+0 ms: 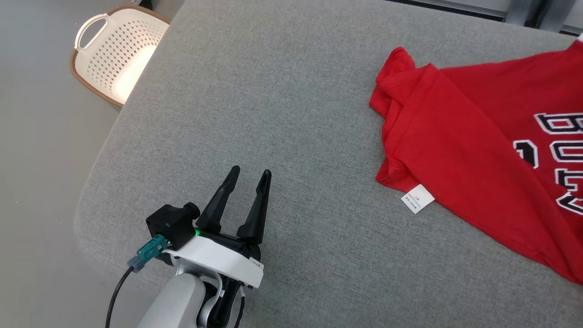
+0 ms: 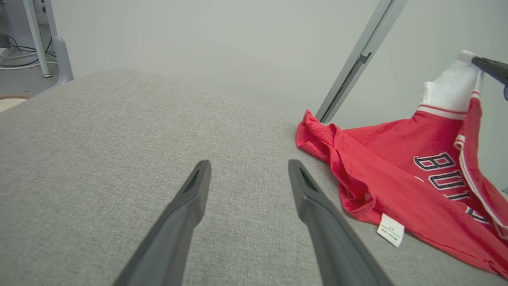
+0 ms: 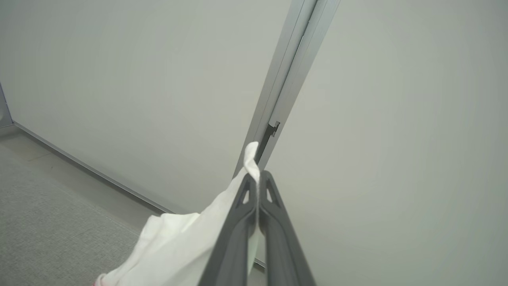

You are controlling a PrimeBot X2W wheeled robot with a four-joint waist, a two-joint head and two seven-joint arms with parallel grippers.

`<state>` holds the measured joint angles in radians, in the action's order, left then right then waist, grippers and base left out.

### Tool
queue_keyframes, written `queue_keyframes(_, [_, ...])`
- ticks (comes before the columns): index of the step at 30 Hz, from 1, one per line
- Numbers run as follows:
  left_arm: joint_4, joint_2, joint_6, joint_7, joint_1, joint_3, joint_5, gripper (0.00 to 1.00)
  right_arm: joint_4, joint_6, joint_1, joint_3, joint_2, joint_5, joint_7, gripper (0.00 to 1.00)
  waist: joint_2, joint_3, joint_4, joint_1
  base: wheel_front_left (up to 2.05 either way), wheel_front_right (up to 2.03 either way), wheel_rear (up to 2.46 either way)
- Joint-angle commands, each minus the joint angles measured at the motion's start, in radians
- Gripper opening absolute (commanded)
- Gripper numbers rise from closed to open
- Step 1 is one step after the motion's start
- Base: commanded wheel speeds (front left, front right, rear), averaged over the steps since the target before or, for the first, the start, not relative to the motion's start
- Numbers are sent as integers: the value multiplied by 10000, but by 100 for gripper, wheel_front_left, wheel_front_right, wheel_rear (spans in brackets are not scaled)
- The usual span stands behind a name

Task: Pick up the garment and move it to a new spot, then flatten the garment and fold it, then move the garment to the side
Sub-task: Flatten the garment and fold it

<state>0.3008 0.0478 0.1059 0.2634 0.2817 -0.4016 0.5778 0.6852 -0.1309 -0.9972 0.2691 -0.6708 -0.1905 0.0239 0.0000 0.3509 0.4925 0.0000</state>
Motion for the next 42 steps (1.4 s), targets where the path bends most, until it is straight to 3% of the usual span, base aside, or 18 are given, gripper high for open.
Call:
queue_keyframes(1, [-18,52,65,14,211,6,87,100,-53,4,-283,-49,-271,108,192,0,0,209,109,0,0,0,0])
queue_keyframes(5, [14,46,69,14,335,-82,131,100,446,4,-924,-333,-1065,549,905,0,0,509,203,0,0,0,0])
queue_keyframes(6, [18,46,77,14,377,-91,143,100,662,4,-1033,-366,-1152,715,1123,100,0,553,221,0,0,0,0])
queue_keyframes(11, [64,46,99,12,527,-64,169,100,1295,4,-1372,-688,-1002,1210,1274,100,0,664,147,0,0,0,0])
queue_keyframes(23, [170,49,116,14,576,500,-398,100,1628,4,-531,-1029,603,1067,-211,100,0,-160,-881,0,0,0,0])
queue_keyframes(27, [209,45,152,12,367,810,-612,100,1317,4,340,-1002,1416,617,-1220,100,0,-740,-1542,0,0,0,0])
queue_keyframes(34, [271,50,169,12,110,1223,-876,100,648,4,1928,-1035,2280,77,-2271,100,0,-1464,-2324,0,0,0,0])
queue_keyframes(42, [255,45,200,7,-252,1698,-1090,100,-1027,4,4835,-1557,3526,-506,-2800,100,0,-2116,-3135,0,0,0,0])
